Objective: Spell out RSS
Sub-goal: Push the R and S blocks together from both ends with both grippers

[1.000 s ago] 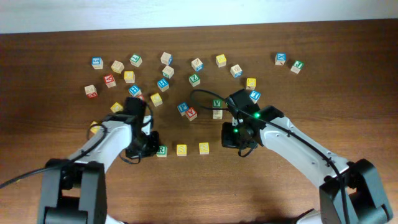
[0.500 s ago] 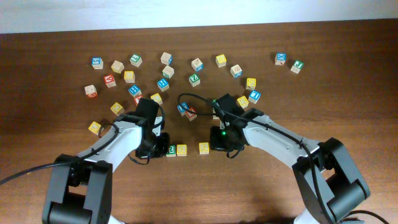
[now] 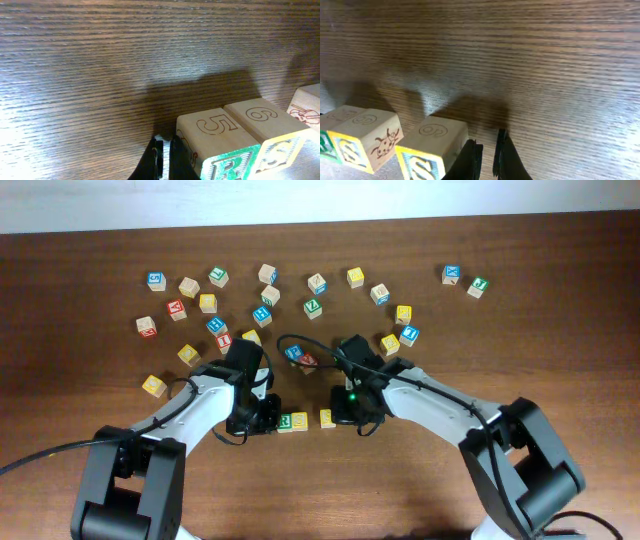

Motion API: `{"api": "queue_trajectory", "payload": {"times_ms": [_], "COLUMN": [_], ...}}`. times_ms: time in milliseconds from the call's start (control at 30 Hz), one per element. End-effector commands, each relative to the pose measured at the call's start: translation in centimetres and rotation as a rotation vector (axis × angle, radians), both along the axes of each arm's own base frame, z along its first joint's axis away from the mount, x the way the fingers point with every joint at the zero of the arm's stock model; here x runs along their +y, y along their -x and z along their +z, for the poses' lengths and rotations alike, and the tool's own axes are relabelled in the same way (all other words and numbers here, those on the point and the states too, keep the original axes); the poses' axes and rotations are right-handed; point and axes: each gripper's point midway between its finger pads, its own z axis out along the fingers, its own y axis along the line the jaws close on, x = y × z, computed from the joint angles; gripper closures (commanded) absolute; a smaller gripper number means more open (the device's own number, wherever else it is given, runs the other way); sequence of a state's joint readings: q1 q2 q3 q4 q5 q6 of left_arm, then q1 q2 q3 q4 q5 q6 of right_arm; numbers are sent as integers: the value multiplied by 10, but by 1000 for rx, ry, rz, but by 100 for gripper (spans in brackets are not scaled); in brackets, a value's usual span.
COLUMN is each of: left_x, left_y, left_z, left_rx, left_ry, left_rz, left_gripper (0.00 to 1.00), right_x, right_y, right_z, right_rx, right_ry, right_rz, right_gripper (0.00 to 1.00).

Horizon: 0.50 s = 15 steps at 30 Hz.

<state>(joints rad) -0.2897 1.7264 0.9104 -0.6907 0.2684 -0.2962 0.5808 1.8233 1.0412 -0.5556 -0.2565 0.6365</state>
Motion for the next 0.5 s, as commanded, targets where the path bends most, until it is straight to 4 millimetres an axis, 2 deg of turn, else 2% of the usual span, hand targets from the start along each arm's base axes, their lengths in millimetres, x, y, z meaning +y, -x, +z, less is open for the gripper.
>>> {"api": "queue_trajectory", "payload": {"times_ms": [0,67,467], "left_x": [-5,-5,-9], "left_y": [6,5,5], "left_z": [-2,-2,-1], "left_rx": [26,26,23], "left_ry": [27,27,47], "left_rz": [3,3,2], "left_gripper": [100,100,100], "right_x": [5,14,24], "right_y": [8,6,13], "right_z": [-9,-5,-4], "right_rx": [40,35,39], "right_ry": [-14,-60,-67], "right_rz": [10,20,35], "right_gripper": [96,96,96]}}
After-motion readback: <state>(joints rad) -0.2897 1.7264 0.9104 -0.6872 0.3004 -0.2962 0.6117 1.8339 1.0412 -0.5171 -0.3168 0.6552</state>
